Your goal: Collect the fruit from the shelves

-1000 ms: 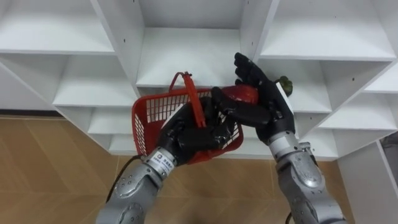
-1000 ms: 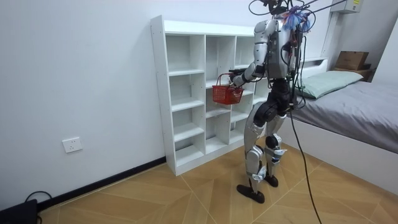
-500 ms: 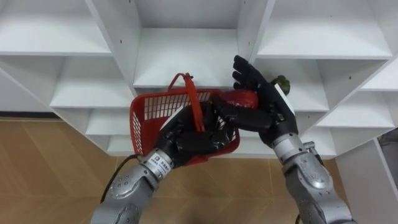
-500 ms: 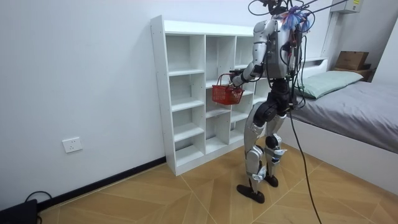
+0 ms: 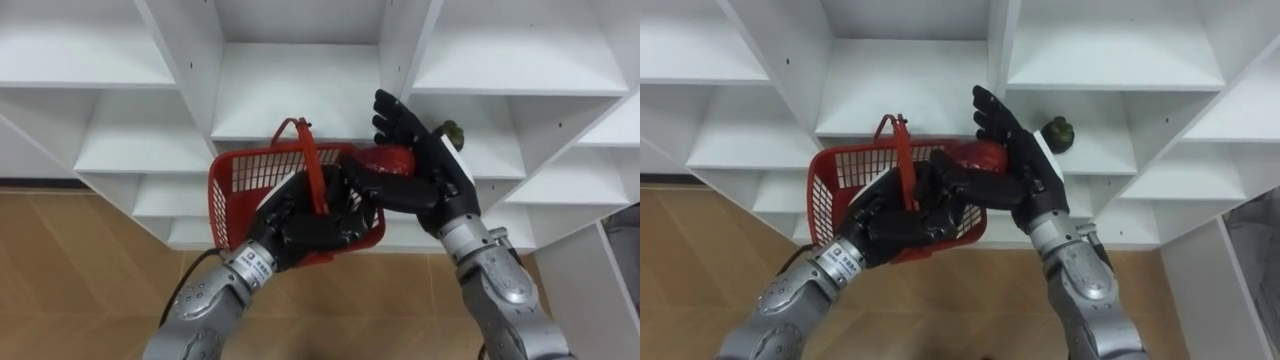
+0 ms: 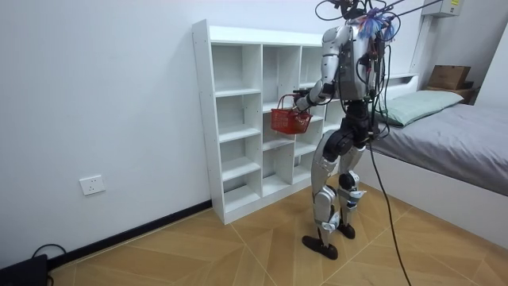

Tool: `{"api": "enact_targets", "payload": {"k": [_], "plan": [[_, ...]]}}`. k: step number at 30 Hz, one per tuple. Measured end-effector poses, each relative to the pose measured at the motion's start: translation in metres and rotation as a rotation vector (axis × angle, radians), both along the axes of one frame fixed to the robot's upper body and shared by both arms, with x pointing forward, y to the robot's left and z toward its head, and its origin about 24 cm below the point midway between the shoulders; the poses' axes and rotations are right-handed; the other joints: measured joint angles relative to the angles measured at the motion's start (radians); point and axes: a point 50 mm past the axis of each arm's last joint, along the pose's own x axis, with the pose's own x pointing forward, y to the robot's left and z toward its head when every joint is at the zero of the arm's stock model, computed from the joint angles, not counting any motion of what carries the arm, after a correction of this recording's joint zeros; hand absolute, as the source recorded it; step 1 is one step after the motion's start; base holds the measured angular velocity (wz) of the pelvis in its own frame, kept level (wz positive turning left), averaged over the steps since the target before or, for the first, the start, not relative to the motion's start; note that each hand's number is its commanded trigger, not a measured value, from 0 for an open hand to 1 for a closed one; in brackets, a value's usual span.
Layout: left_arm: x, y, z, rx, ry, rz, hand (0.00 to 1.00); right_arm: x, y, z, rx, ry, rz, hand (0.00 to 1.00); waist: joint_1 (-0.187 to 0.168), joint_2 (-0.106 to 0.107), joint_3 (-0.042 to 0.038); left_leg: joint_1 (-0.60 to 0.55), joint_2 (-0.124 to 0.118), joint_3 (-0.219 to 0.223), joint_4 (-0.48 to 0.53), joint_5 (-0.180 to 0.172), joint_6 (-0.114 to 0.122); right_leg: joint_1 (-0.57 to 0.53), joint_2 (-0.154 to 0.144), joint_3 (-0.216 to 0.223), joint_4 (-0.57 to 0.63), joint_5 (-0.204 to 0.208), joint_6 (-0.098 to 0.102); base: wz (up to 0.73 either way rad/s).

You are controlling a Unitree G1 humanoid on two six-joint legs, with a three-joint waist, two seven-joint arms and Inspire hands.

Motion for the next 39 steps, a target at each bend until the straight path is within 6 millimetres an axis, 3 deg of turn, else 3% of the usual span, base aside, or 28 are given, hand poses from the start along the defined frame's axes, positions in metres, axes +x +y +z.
{"api": "enact_targets", "payload": {"k": [14, 39], "plan": [[0.0, -0.0003, 0.0026, -0.045, -0.002, -0.011, 1.0, -0.0015, -0.0017, -0.003, 0.104, 0.042, -0.015, 0.0, -0.001, -0.011, -0.002, 0.009, 0.002, -0.001, 0.007, 0.0, 0.0, 0.007, 0.0, 0.002, 0.004, 0.004, -0.001, 0.0], [-0.009, 0.0026, -0.0056, -0.038, 0.029, -0.028, 1.0, -0.0096, -0.0041, -0.0077, 0.102, 0.078, 0.004, 0.0, -0.013, -0.011, -0.0016, 0.007, 0.003, 0.002, 0.001, -0.003, 0.0, 0.006, 0.013, 0.013, -0.019, 0.017, 0.001, -0.01]]}}
